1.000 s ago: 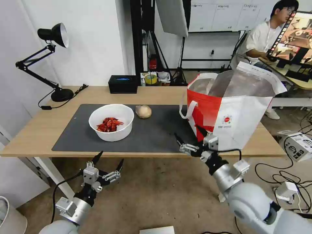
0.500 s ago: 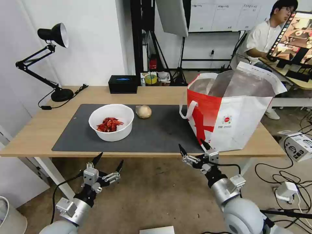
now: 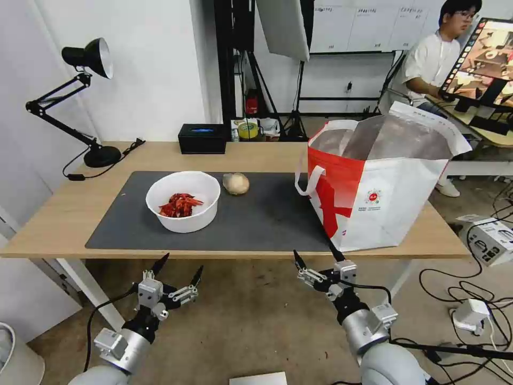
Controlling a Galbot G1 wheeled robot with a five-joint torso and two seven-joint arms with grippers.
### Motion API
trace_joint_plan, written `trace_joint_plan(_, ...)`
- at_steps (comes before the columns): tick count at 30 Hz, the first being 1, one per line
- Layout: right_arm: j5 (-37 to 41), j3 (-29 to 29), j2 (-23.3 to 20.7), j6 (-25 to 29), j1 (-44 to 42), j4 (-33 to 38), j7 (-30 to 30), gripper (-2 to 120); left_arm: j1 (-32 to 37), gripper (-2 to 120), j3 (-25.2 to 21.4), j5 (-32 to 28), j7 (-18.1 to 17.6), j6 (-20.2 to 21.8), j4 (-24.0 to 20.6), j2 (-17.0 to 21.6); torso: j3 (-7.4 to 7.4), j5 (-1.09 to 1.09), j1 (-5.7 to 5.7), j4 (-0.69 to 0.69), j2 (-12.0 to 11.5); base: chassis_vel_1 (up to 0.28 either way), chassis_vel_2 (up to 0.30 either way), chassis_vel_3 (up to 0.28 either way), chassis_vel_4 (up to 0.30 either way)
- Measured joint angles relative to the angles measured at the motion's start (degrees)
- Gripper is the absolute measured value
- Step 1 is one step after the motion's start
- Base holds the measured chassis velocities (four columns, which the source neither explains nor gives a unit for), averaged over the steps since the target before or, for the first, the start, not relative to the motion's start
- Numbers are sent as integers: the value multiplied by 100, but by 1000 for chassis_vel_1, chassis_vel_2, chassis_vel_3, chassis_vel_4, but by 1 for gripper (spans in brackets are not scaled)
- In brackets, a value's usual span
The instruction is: Pick up the trash from the table and place it into the takeout bag.
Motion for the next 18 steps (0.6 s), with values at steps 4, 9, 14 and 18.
trace_joint_plan(4,-79,-39,24,16,-16,-29,1,100,29,100,0,27,2,-9,2,-23,0,0,0,0,0,0,0,0,0)
trace_joint_plan(9,-116,-88,26,24,8,-55,1,100,64,100,0,58,2,-20,2,-78,0,0,0,0,0,0,0,0,0)
trace_joint_plan(14,-157,-105,35,30,11,-90,-12,100,108,100,-3,93,4,-29,2,-104,0,0,0,0,-1,0,0,0,0)
trace_joint_plan(18,-162,-117,39,31,35,-89,-16,100,126,100,-19,98,4,-31,-2,-104,0,0,0,0,-1,0,0,0,0)
